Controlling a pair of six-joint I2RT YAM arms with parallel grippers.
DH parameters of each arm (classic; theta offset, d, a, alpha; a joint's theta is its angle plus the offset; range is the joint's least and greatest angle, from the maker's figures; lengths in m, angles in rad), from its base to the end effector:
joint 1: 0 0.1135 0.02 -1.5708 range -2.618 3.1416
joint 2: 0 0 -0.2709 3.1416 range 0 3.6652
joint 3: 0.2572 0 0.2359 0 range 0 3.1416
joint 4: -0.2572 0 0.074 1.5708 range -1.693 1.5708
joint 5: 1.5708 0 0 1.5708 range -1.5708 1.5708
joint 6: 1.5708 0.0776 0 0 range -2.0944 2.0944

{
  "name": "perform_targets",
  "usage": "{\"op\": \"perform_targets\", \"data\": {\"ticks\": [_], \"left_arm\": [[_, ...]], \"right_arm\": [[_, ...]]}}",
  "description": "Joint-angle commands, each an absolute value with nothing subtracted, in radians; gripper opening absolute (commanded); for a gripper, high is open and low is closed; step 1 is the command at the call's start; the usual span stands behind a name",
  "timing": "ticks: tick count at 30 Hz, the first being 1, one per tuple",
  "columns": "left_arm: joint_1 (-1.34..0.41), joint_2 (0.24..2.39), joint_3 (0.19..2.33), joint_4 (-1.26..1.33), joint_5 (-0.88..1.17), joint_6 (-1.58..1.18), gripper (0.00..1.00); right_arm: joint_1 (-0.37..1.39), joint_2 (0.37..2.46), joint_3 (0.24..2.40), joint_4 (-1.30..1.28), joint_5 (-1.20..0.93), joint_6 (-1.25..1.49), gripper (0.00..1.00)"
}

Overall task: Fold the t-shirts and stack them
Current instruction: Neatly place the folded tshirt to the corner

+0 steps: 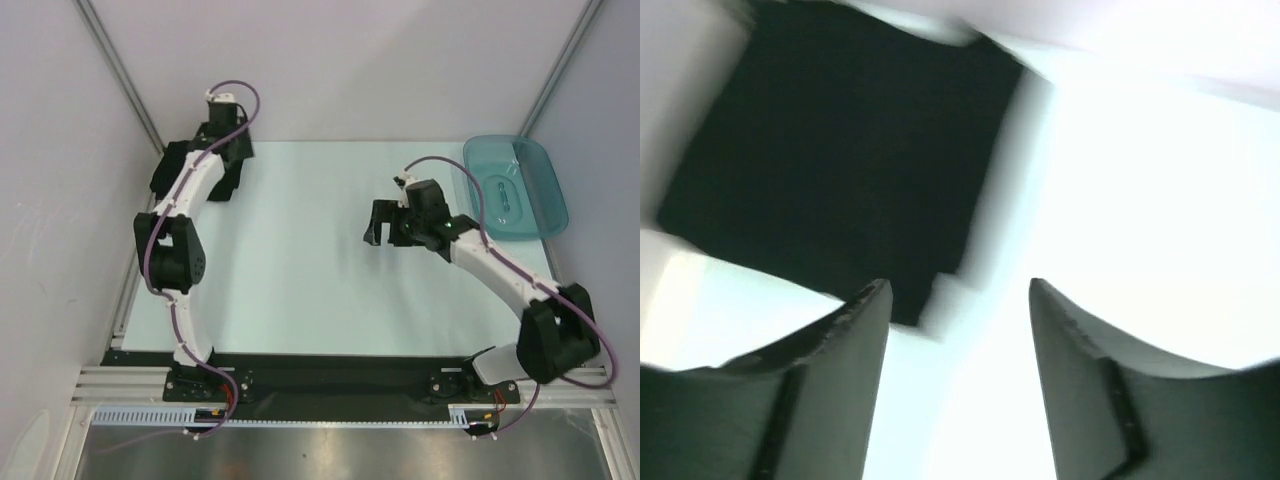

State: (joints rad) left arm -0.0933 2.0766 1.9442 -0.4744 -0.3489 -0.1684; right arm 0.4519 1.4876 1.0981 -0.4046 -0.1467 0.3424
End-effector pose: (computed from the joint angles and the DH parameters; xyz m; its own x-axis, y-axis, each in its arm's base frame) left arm 0.5063 -0.0207 0.2961 -0.5275 -0.1088 -0.8425 -0.2845 0.9571 0.0545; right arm 0.2982 0.1574 0.2448 -0.7804 -0.0096 -0.6252 -0.2783 0.9007 0.3335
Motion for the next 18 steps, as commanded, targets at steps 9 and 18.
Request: {"op": "perform_targets", "data": {"ticks": [9, 18], "left_arm": [[-0.35, 1.31, 1.166, -0.233, 0.13, -0.618, 1.0], [-0.374, 0.613, 0.46, -0.147, 0.109, -0.787, 1.0]], "right_arm": [[0.434, 1.077, 0.766, -0.244, -0.158, 0.497, 1.0], [0.43, 0.62, 0.395, -0.213, -0.21, 0.566, 1.0]]}}
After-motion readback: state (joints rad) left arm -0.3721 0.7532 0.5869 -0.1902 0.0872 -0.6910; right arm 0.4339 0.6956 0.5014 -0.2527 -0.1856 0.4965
